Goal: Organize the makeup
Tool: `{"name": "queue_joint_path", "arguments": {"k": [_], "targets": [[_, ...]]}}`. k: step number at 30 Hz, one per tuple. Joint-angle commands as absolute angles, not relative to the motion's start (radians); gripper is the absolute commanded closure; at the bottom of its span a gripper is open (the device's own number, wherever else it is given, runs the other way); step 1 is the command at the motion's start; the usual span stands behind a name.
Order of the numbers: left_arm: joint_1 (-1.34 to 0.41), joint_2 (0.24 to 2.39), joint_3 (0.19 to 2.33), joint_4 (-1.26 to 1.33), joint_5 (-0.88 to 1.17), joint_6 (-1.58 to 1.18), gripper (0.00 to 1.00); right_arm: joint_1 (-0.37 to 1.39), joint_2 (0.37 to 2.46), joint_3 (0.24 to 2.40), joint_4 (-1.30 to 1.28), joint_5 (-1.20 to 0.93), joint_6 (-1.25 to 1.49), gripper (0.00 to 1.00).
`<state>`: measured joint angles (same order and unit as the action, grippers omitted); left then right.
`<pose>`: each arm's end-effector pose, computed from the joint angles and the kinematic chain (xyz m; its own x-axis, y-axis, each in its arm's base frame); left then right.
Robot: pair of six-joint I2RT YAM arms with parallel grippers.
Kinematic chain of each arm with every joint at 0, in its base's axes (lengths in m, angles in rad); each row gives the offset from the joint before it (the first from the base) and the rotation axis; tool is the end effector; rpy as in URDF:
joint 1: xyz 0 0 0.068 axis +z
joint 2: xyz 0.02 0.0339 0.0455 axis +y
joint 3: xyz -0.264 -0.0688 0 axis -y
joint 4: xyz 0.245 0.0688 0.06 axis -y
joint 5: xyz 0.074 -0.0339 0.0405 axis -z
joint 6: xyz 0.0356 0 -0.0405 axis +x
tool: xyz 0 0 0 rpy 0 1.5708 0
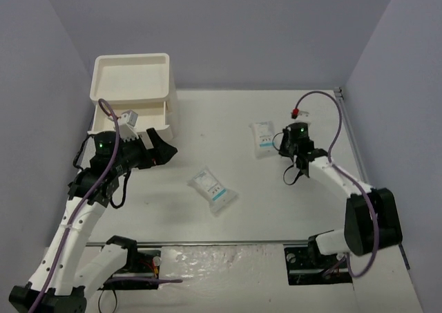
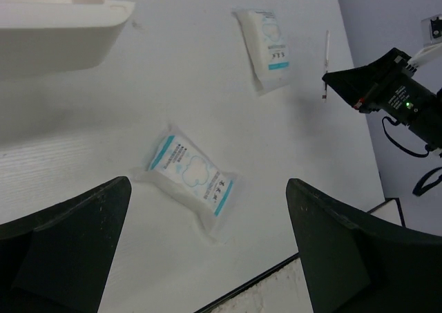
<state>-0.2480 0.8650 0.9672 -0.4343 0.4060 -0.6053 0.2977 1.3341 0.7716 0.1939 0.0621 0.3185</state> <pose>0.1781 -0.0596 0.3643 -0.5942 -0.3888 -0.7041 0.3032 0.7025 -0.6438 0.2870 0.0857 0.2508 -0.4015 0.2037 -0.8929 -0.1176 0.9554 0.2709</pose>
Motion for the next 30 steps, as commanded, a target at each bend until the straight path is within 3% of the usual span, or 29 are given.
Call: {"name": "queue_joint_path", "arguments": {"k": [1, 10, 18, 20, 21, 26, 28, 30], "targets": [[-0.358, 0.921, 1.047, -0.204, 0.352, -0.731, 0.07, 0.517, 1.197, 0.777, 0.374, -0.069, 0.306, 1.00], [-0.557, 1.058, 1.124, -0.055, 0.172, -0.774, 0.07, 0.786, 1.152, 0.812, 0.583, -0.125, 0.273, 1.00], [-0.647, 1.162, 1.184, -0.075, 0.066, -0.793, 0.14, 0.835, 1.161, 0.825, 0.644, -0.149, 0.281, 1.00], [-0.653, 1.180, 1.186, -0.073, 0.063, -0.801, 0.22, 0.837, 1.163, 0.822, 0.649, -0.148, 0.282, 1.00], [-0.655, 1.185, 1.185, -0.068, 0.062, -0.806, 0.30, 0.836, 1.163, 0.821, 0.649, -0.147, 0.282, 1.00], [-0.673, 1.197, 1.179, -0.052, 0.041, -0.820, 0.84, 0.838, 1.163, 0.816, 0.657, -0.132, 0.282, 0.95], [-0.676, 1.198, 1.177, -0.049, 0.037, -0.822, 1.00, 0.838, 1.163, 0.818, 0.661, -0.126, 0.285, 0.91], [-0.678, 1.196, 1.171, -0.037, 0.036, -0.822, 1.00, 0.837, 1.165, 0.819, 0.661, -0.120, 0.286, 0.87]]}}
